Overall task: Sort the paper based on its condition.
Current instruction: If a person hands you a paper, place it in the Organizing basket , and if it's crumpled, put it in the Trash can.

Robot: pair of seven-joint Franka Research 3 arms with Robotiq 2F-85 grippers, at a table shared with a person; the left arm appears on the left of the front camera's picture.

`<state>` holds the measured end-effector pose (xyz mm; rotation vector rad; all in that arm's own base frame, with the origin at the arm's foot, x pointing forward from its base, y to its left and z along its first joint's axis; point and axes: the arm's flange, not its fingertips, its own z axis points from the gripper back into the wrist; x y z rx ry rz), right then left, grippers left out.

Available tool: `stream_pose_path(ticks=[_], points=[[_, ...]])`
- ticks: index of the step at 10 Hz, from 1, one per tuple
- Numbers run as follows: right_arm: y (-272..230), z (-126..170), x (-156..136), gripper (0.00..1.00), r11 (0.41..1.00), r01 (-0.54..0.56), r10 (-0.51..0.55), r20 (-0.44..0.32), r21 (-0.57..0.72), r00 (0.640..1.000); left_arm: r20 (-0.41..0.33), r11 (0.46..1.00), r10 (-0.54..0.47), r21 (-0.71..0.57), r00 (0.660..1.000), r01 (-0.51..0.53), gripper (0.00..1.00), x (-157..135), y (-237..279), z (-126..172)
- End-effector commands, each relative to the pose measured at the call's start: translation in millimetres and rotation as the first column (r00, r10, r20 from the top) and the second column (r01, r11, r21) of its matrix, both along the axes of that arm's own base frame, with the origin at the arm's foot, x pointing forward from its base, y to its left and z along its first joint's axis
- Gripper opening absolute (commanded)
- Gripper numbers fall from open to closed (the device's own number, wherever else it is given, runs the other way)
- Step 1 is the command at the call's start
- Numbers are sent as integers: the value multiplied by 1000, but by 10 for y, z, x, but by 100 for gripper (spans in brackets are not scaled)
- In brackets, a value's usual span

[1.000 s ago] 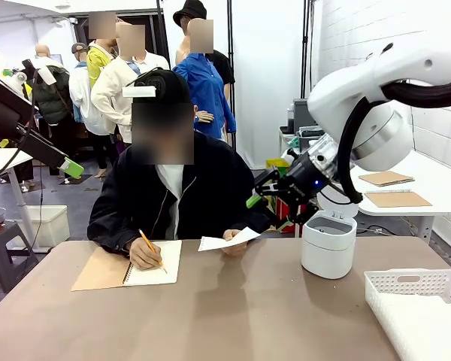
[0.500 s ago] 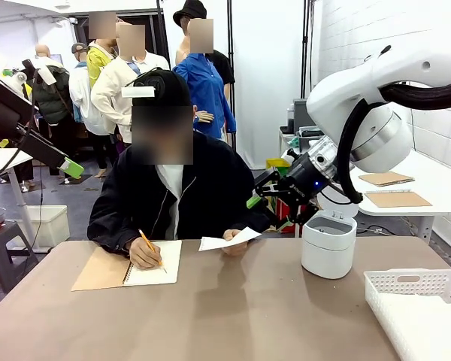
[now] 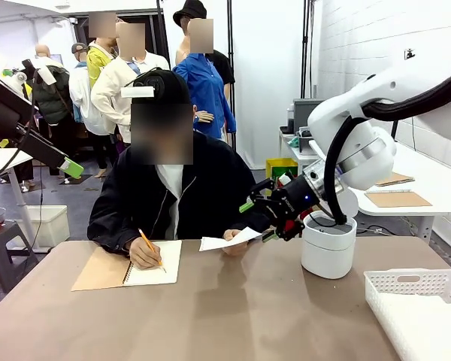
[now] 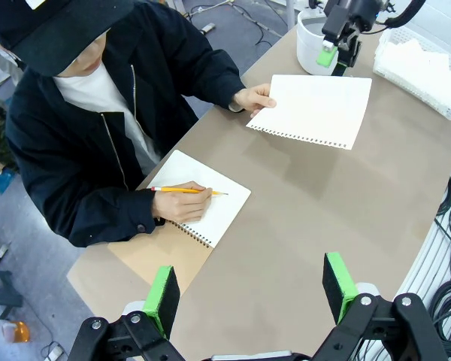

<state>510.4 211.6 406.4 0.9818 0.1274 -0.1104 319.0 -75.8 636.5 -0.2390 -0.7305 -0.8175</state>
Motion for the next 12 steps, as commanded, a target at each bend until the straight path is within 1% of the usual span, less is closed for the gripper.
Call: stream_pose_path(ticks=[1, 5, 6, 7, 8, 12], points=[[70, -99, 151, 100, 998, 18, -14, -59, 68, 998, -8, 1000, 4, -6, 1000, -4, 100, -3, -9, 6], [199, -358, 160, 100, 995, 7, 4, -117, 96, 993, -8, 1000, 4, -6, 1000, -4, 100, -3, -9, 6], [215, -358, 142, 100, 993, -24, 36, -103, 112, 994, -8, 1000, 4, -6, 1000, -4, 100, -3, -9, 6], [145, -355, 92, 100, 998, 6, 0, -100, 58, 995, -8, 1000, 4, -6, 1000, -4, 100, -3, -9, 6], [172, -379, 81, 83, 998, -3, 10, -109, 67, 994, -8, 1000, 4, -6, 1000, -4, 100, -3, -9, 6], [147, -393, 104, 3, 993, 19, -2, -140, 117, 990, -8, 1000, 4, -6, 1000, -4, 100, -3, -9, 6]])
